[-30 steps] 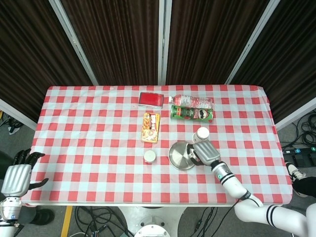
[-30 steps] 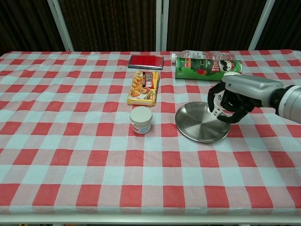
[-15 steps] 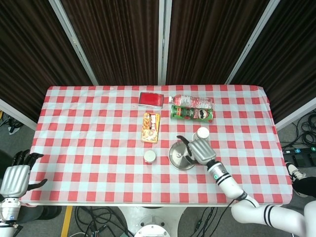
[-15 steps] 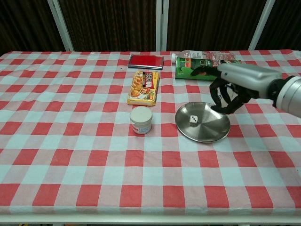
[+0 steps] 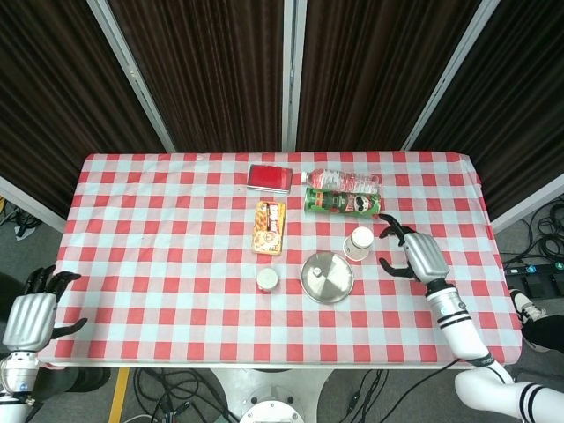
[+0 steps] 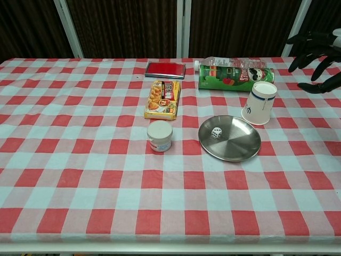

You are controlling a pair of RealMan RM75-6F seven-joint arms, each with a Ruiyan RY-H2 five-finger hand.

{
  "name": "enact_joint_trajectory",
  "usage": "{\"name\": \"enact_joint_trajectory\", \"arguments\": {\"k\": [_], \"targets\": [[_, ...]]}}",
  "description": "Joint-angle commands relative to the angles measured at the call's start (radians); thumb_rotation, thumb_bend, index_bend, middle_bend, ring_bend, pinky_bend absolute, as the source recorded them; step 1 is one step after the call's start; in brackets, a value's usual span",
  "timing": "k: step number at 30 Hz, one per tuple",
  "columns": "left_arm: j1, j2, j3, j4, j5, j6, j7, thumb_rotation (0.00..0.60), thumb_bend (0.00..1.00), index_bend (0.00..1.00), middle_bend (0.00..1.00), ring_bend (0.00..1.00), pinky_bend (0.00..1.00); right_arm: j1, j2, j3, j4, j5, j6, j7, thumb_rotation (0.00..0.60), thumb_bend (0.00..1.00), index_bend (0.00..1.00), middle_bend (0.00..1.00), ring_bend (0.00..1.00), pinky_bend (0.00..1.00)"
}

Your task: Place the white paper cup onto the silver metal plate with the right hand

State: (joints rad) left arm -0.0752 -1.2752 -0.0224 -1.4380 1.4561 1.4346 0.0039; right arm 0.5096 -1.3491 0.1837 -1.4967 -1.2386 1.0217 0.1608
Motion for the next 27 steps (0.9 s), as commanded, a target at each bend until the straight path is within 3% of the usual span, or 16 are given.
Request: {"name": "enact_joint_trajectory", "arguments": {"k": [1,12,27], "targets": [[0.002,0.002,0.002,-0.004,-0.003,-0.002,0.003,0.600,0.09,0.25,0.23,0.10,0.09,0.045,-0.040,0.021,0.096,0.093,-0.113,-0.006,0.600,0.16,0.12,0.19,0.06,0.18],[0.001,0.009,0.000,-0.018,-0.013,-0.011,0.019,0.600,0.10,0.25,0.23,0.10,0.09,0.131,-0.157,0.040,0.263,0.159,-0.249,-0.024,0.600,0.16,0.12,0.18,0.06,0.17],[-0.001,0.009,-0.001,-0.020,-0.017,-0.017,0.020,0.600,0.10,0.25,0.23,0.10,0.09,0.134,-0.239,0.075,0.382,0.102,-0.310,0.233,0.600,0.17,0.27,0.24,0.07,0.17]]}}
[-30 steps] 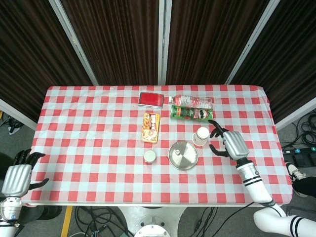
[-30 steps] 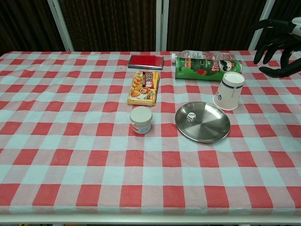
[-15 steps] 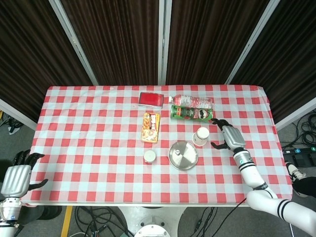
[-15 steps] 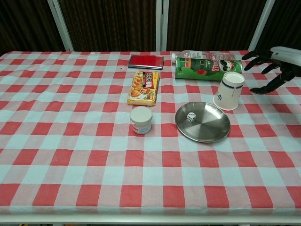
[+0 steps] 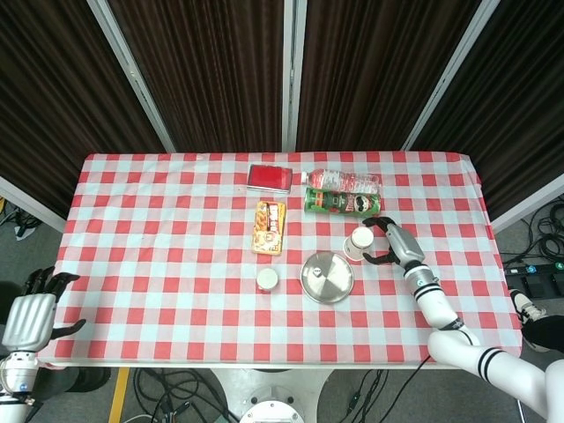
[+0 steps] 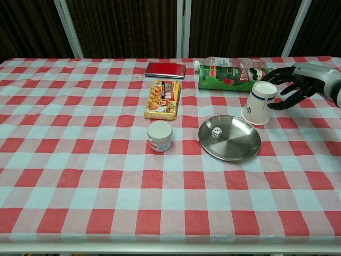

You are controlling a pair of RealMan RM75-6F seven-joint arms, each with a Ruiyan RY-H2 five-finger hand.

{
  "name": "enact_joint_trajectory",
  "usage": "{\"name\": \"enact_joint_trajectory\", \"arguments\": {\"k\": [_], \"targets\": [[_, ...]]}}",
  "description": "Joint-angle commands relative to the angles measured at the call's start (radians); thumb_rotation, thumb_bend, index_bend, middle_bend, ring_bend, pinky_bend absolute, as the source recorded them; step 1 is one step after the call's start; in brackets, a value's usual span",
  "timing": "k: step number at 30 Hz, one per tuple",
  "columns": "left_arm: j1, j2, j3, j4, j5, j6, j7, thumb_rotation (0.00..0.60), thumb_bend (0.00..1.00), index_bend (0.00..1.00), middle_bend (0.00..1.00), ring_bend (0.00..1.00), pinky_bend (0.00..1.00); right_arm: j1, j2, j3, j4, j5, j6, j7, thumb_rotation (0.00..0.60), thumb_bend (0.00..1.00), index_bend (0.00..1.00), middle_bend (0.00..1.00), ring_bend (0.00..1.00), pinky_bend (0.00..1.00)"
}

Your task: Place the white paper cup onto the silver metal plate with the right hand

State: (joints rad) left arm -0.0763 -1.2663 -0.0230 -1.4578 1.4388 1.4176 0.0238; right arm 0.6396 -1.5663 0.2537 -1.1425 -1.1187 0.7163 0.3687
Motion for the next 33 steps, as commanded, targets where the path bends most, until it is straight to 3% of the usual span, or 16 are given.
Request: {"name": "enact_joint_trajectory", "arguments": {"k": [1,6,9,15,19,33], "targets": [[0.000,0.000,-0.001,0.000,0.000,0.000,0.000,0.600,0.09,0.25,0.23,0.10,0.09,0.006,-0.032,0.007,0.042,-0.023,-0.004,0.038,0.600,0.18,0.28,0.24,0.07,0.17],[0.002,0.001,0.000,-0.001,-0.002,0.002,-0.001,0.600,0.10,0.25,0.23,0.10,0.09,0.010,-0.064,0.013,0.078,-0.051,0.008,0.091,0.600,0.26,0.43,0.28,0.10,0.17],[0.004,0.002,0.000,-0.002,-0.004,0.004,-0.002,0.600,0.10,0.25,0.23,0.10,0.09,-0.003,-0.053,0.006,0.054,-0.103,0.046,0.141,0.600,0.27,0.47,0.29,0.11,0.17],[0.004,0.003,0.001,-0.002,-0.001,0.005,-0.003,0.600,0.10,0.25,0.23,0.10,0.09,-0.034,0.008,-0.032,-0.062,-0.266,0.171,0.265,0.600,0.27,0.49,0.31,0.11,0.17],[0.006,0.000,0.001,0.000,-0.002,0.006,-0.004,0.600,0.10,0.25,0.23,0.10,0.09,-0.015,0.016,-0.072,-0.099,-0.331,0.171,0.283,0.600,0.27,0.49,0.31,0.11,0.16],[0.016,-0.013,0.006,0.022,-0.007,0.006,-0.028,0.600,0.10,0.25,0.23,0.10,0.09,0.020,-0.068,-0.126,-0.024,-0.339,0.141,0.263,0.600,0.27,0.49,0.31,0.11,0.15]]}}
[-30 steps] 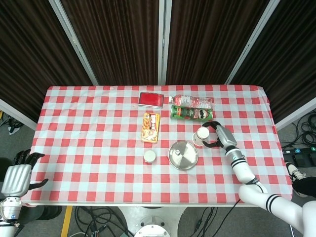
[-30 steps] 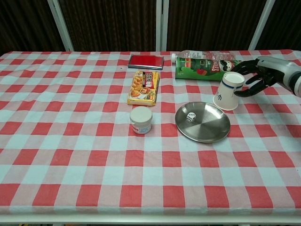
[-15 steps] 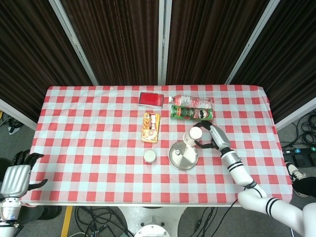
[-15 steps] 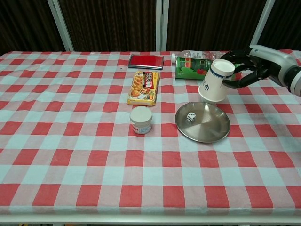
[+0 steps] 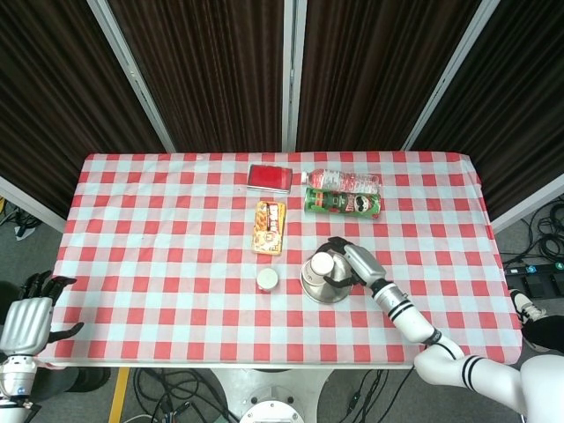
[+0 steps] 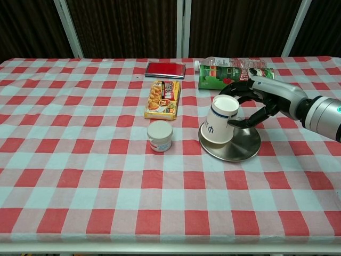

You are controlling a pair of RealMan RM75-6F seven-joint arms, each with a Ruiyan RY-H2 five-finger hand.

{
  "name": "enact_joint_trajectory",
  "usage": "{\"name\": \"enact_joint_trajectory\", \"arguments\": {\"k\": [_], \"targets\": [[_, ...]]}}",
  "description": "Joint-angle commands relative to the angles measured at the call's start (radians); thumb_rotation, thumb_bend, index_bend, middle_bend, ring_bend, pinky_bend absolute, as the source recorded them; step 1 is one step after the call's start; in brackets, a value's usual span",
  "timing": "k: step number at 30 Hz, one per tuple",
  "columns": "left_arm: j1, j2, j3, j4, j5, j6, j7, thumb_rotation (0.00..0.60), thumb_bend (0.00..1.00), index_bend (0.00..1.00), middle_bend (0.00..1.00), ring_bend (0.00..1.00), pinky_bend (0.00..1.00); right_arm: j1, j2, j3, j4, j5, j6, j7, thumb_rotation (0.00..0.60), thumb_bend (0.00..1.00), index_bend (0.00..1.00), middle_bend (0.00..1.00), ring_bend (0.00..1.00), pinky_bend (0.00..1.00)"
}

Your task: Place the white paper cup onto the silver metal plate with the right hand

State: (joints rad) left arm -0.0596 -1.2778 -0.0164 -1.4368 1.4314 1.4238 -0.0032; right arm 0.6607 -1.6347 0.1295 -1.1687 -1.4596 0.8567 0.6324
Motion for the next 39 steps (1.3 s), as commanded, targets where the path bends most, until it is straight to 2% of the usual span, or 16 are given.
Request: {"name": "enact_joint_trajectory", "arguments": {"k": [1,6,14,22,30,37,39], "targets": [[-0.001,-0.002,-0.001,0.002,0.001,-0.001,-0.001,0.600,0.10,0.25,0.23,0.10,0.09,-0.001,0.000,-0.005,0.004,0.003,0.000,0.000,0.600,0.27,0.49,0.31,0.11,0.15],[-0.001,-0.004,-0.002,0.002,0.003,0.002,0.000,0.600,0.10,0.25,0.23,0.10,0.09,0.003,-0.005,-0.019,0.013,0.005,-0.011,-0.006,0.600,0.27,0.49,0.31,0.11,0.14],[0.000,-0.005,-0.002,0.004,0.002,0.000,-0.001,0.600,0.10,0.25,0.23,0.10,0.09,-0.015,0.031,-0.057,-0.027,-0.040,0.040,0.015,0.600,0.27,0.50,0.31,0.11,0.14],[0.004,-0.005,-0.003,0.002,-0.003,0.002,0.002,0.600,0.10,0.25,0.23,0.10,0.09,0.003,-0.006,-0.022,0.061,0.017,0.012,-0.005,0.600,0.28,0.50,0.31,0.11,0.13],[0.004,-0.007,-0.004,0.005,-0.002,0.003,0.001,0.600,0.10,0.25,0.23,0.10,0.09,-0.002,0.037,-0.098,-0.001,-0.086,0.051,0.066,0.600,0.28,0.50,0.31,0.11,0.13],[0.005,-0.007,-0.004,0.006,-0.002,0.002,0.000,0.600,0.10,0.25,0.23,0.10,0.09,0.008,-0.016,-0.044,0.097,-0.007,0.030,0.051,0.600,0.28,0.50,0.31,0.11,0.13],[0.006,-0.007,-0.004,0.006,-0.003,0.001,0.001,0.600,0.10,0.25,0.23,0.10,0.09,0.010,-0.021,-0.047,0.092,-0.013,0.033,0.061,0.600,0.28,0.50,0.31,0.11,0.13]]}}
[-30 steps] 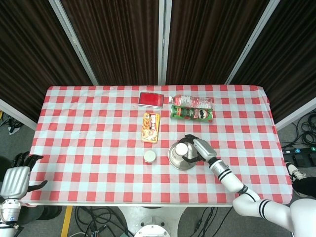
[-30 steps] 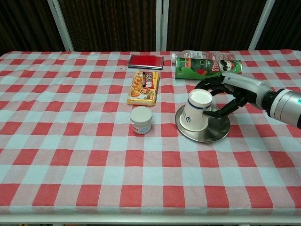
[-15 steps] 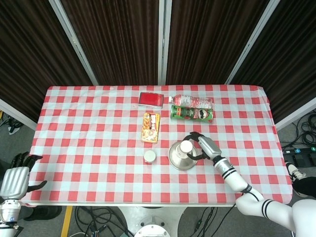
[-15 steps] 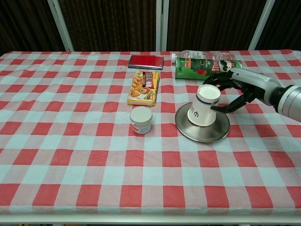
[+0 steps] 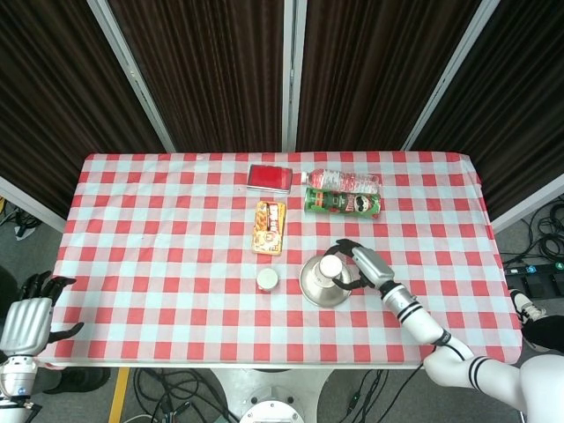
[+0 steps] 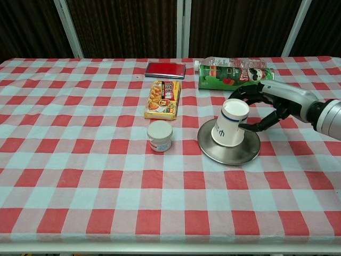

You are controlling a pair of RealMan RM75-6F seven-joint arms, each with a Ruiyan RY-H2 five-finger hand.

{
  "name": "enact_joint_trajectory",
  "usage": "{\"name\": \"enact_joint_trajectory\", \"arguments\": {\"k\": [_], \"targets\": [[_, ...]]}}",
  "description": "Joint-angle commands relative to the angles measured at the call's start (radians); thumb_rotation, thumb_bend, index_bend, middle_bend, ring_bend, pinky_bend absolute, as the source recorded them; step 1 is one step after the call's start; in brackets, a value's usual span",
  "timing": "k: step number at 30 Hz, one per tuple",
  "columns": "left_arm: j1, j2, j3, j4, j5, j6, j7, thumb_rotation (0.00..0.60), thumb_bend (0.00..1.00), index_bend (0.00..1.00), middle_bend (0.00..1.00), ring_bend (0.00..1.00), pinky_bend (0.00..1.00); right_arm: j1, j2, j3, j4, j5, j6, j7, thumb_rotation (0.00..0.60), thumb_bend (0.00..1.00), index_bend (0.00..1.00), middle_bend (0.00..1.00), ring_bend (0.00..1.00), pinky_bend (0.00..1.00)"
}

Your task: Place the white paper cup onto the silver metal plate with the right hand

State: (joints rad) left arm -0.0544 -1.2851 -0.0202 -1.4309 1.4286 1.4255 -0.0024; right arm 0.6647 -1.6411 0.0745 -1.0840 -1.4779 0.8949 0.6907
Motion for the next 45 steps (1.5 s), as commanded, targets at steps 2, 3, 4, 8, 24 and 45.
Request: {"name": "enact_joint_trajectory", "arguments": {"k": [2,3,4,8,24,45], "targets": [[0.000,0.000,0.000,-0.001,-0.003,-0.002,0.002,0.600,0.09,0.25,0.23,0.10,0.09,0.004,-0.002,-0.018,-0.018,-0.033,0.010,0.028,0.600,0.28,0.50,0.31,0.11,0.13],[0.000,0.000,0.000,-0.001,-0.003,-0.003,0.002,0.600,0.09,0.25,0.23,0.10,0.09,0.003,0.007,-0.032,-0.029,-0.052,0.017,0.040,0.600,0.29,0.50,0.31,0.11,0.13],[-0.001,-0.001,0.000,0.000,-0.003,-0.004,0.002,0.600,0.09,0.25,0.23,0.10,0.09,0.002,0.019,-0.049,-0.043,-0.074,0.025,0.054,0.600,0.29,0.50,0.31,0.11,0.12],[-0.002,-0.001,-0.001,0.001,0.001,-0.002,0.002,0.600,0.10,0.25,0.23,0.10,0.09,-0.008,0.034,-0.063,-0.050,-0.090,0.054,0.073,0.600,0.30,0.50,0.31,0.11,0.12],[0.003,-0.001,0.000,0.001,0.000,0.001,0.001,0.600,0.10,0.25,0.23,0.10,0.09,-0.010,0.036,-0.080,-0.047,-0.101,0.072,0.060,0.600,0.30,0.50,0.33,0.11,0.12],[0.002,0.004,-0.004,-0.007,0.002,0.005,0.010,0.600,0.10,0.25,0.23,0.10,0.09,0.008,0.010,-0.036,0.009,-0.038,0.040,0.005,0.600,0.30,0.50,0.33,0.11,0.10]]}}
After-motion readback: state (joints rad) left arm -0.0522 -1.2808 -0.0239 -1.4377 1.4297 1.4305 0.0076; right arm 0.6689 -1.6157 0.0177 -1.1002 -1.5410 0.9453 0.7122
